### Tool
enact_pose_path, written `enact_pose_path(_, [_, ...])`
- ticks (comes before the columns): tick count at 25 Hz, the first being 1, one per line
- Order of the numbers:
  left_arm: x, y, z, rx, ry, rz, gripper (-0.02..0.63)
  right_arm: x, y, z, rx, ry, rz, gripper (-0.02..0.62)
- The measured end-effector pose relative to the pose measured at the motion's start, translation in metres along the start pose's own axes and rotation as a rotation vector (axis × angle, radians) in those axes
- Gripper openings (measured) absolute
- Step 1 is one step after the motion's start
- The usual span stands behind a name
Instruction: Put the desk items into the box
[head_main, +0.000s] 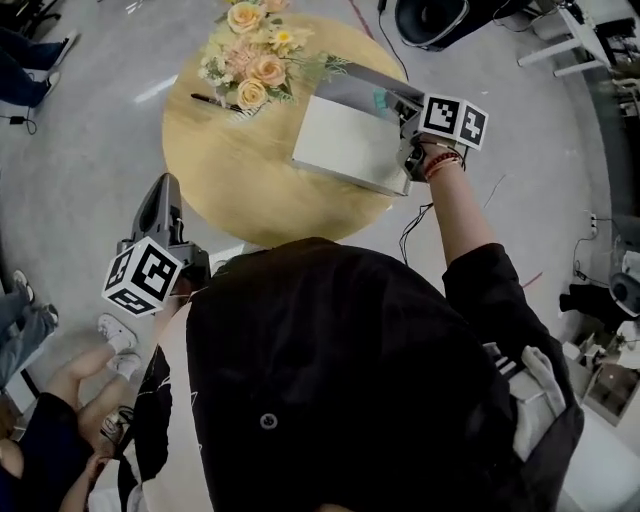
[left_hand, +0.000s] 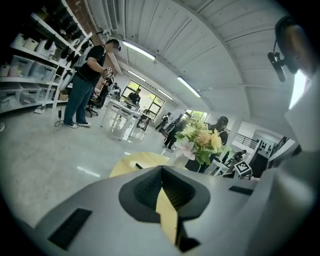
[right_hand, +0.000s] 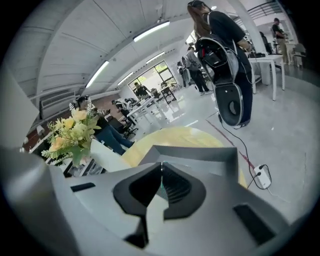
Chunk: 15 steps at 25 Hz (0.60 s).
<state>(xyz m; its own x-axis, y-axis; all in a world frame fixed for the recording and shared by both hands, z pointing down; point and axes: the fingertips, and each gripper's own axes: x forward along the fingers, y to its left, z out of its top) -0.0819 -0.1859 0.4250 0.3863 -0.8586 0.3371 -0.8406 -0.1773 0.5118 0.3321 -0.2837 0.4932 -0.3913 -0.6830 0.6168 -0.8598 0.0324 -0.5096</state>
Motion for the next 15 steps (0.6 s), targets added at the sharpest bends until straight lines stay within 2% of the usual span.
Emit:
enact_pose_path(4, [-0.005,0.016,-0.004,-0.017,0.010,0.061,0.011,0.026,0.004,0.012,-0.078,0.072,0.032,0.014])
enact_pose_path(11, [-0.021,0.023,-0.003,-0.022,0.009,0.118,0.011,0.048,0.005,0.011,-0.177,0.184,0.056,0.014])
enact_pose_path(15, [-0.041,0.027,-0.004,-0.022,0.015,0.161,0.011,0.057,0.002,0.005,-0.174,0.228,0.059,0.014])
